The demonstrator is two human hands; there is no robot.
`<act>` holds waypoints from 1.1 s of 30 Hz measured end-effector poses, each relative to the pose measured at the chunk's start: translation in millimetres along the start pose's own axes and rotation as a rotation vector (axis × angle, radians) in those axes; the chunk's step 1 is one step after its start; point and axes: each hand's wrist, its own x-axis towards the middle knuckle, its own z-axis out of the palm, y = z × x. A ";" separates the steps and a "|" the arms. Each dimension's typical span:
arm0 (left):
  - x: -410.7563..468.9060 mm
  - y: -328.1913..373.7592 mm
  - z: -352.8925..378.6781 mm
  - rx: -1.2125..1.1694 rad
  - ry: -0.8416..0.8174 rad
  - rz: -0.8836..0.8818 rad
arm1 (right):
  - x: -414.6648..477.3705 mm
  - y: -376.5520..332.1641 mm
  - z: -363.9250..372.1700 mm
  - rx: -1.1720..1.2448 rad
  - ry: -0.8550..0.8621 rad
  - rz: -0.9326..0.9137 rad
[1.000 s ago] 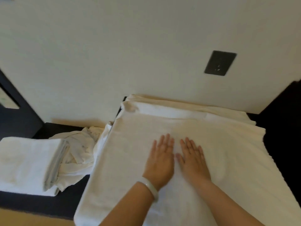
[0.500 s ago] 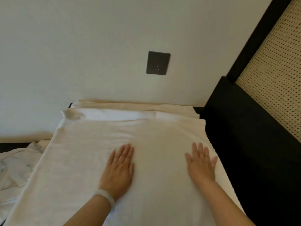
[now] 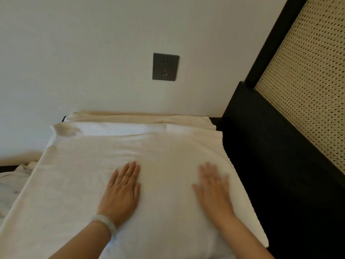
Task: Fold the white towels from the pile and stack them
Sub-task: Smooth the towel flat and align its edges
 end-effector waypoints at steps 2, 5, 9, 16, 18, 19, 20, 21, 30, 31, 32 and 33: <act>-0.3 -1.2 2.1 -0.013 -0.021 -0.010 | -16.2 -14.8 12.5 -0.005 -0.058 -0.199; 0.9 -4.3 3.1 -0.032 -0.037 -0.012 | -10.1 6.8 7.1 -0.038 -0.021 0.091; -17.8 -16.9 -2.5 -0.017 -0.110 -0.075 | -6.7 11.7 -10.3 0.033 -0.057 0.234; -76.4 -64.1 -16.3 0.032 -0.184 -0.279 | -25.0 -43.5 16.5 -0.023 -0.096 -0.002; -69.6 -69.4 -14.8 0.035 -0.172 -0.287 | -10.3 -41.8 17.9 -0.037 -0.073 -0.010; -63.3 -69.4 -14.2 0.047 -0.172 -0.295 | -0.2 -40.9 17.5 -0.039 -0.068 -0.020; -55.5 -69.7 -12.4 0.065 -0.170 -0.303 | 12.0 -40.4 16.9 -0.038 -0.067 -0.028; -46.4 -71.6 -9.9 0.081 -0.170 -0.313 | 25.4 -40.7 16.1 -0.033 -0.071 -0.035; 35.8 -93.4 -9.8 0.076 -0.247 -0.323 | 102.9 -66.6 -8.3 0.016 -0.174 0.010; 33.6 -84.9 -12.6 0.073 -0.208 -0.313 | 96.3 -77.3 -9.7 0.013 -0.130 -0.004; 27.2 -71.0 -14.1 0.074 -0.145 -0.279 | 84.2 -90.8 -7.8 0.008 -0.058 -0.051; 15.9 -53.1 -14.8 0.072 -0.080 -0.222 | 67.0 -105.9 -2.9 0.009 0.006 -0.123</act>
